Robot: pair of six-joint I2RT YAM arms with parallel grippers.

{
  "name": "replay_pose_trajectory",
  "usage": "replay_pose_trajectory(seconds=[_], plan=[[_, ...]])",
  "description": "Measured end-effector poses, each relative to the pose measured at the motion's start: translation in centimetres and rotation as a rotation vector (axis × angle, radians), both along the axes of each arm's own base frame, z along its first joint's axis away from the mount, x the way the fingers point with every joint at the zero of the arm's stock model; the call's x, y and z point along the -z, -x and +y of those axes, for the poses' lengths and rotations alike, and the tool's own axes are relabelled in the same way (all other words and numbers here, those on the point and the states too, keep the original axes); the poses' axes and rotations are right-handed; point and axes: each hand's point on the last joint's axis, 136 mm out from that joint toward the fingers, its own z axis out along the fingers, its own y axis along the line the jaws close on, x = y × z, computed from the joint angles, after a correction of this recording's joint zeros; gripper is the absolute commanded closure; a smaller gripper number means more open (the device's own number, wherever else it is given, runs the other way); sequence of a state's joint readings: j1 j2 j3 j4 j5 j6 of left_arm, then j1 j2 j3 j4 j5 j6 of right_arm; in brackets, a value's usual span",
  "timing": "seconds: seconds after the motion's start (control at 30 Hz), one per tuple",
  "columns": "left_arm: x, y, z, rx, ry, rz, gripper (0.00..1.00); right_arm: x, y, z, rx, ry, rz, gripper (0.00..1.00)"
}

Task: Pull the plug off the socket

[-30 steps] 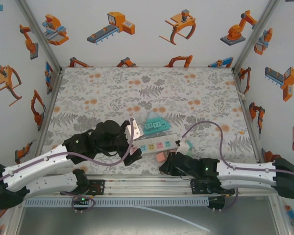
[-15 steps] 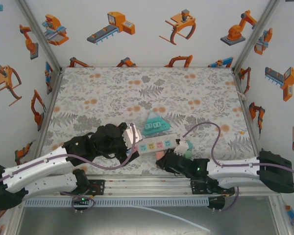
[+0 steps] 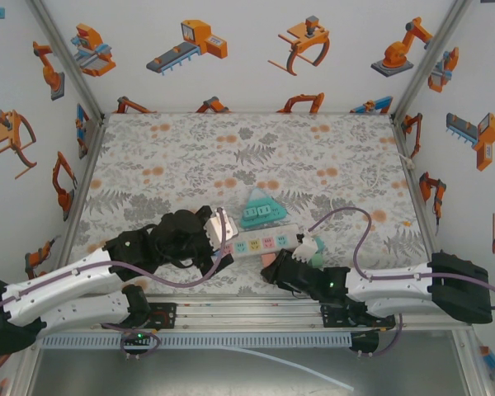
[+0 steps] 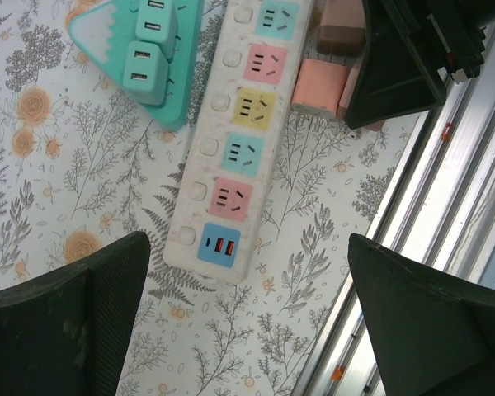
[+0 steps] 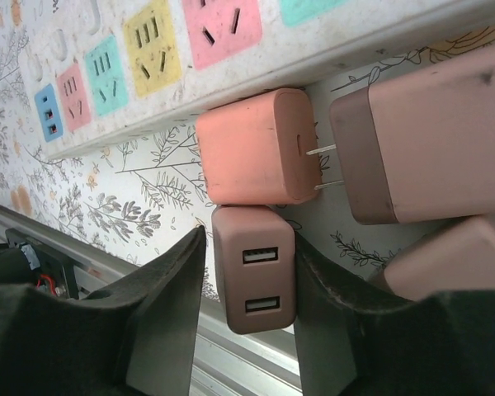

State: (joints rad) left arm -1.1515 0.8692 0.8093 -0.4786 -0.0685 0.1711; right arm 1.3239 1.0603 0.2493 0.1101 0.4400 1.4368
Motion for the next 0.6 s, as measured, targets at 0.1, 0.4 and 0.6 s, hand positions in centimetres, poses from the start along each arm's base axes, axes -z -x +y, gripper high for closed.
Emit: replay_pose_trajectory(seconds=[0.1, 0.4, 0.6], plan=[[0.1, -0.1, 0.0, -0.002, -0.005, 0.0, 0.03, -0.1, 0.0, 0.1, 0.003, -0.003, 0.003, 0.52], [0.1, -0.3, 0.1, -0.015, -0.009, -0.007, 0.03, -0.4, 0.1, -0.5, 0.004, 0.025, 0.012, 0.46], [0.1, -0.3, 0.1, -0.018, -0.01, -0.009, 0.03, -0.8, 0.4, -1.6, 0.004, 0.043, 0.015, 0.45]])
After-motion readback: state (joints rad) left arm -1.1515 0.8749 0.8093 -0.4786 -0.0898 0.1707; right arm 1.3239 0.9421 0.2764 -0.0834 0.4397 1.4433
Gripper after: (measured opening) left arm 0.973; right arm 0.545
